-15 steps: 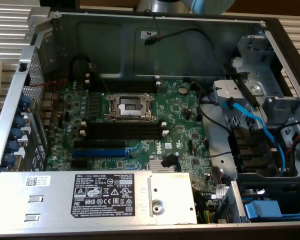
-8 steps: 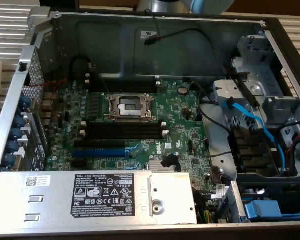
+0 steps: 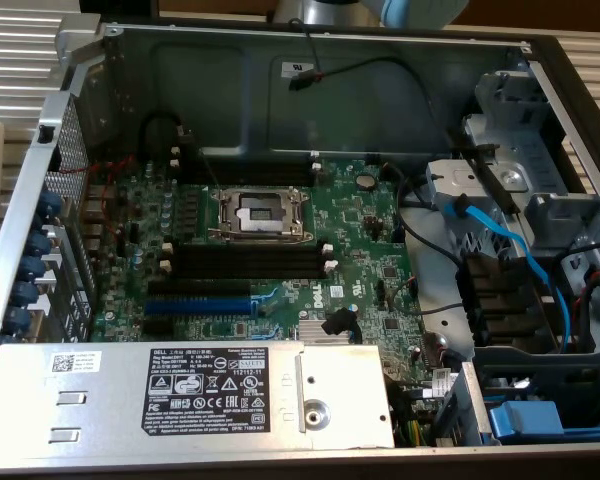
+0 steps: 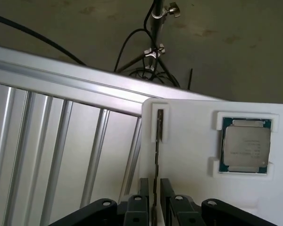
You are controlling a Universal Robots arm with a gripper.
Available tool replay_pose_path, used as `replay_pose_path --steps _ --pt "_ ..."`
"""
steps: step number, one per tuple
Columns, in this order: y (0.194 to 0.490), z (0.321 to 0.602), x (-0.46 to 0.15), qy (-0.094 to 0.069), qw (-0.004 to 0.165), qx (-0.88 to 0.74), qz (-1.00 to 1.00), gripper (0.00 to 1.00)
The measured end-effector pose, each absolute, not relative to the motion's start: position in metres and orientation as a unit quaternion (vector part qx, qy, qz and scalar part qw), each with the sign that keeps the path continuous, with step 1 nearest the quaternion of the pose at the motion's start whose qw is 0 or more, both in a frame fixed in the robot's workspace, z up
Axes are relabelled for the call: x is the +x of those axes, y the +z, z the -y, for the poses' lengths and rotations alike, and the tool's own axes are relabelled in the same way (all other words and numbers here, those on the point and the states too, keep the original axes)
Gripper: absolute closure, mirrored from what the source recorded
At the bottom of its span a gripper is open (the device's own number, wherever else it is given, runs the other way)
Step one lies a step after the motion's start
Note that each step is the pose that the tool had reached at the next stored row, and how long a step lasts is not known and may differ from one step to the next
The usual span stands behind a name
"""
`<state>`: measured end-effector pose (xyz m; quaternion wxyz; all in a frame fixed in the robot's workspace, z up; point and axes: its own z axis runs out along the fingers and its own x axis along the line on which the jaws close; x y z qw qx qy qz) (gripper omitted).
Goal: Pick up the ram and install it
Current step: 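Pick up the ram and move it above insertion slot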
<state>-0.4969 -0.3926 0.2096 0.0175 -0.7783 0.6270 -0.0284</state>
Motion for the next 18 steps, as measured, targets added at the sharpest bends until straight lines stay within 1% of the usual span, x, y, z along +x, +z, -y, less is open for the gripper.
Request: replay_pose_path --steps 4,8,13,18 --pt "0.2068 0.3945 -0.4969 -0.023 0.019 -0.778 -0.627 0.76" --pt "0.2060 0.3972 -0.4958 -0.010 0.016 -0.778 -0.627 0.76" --pt "0.2053 0.3980 -0.4922 -0.003 0.018 -0.778 -0.628 0.76" --pt "0.2038 0.3982 -0.4914 0.007 0.013 -0.778 -0.628 0.76"
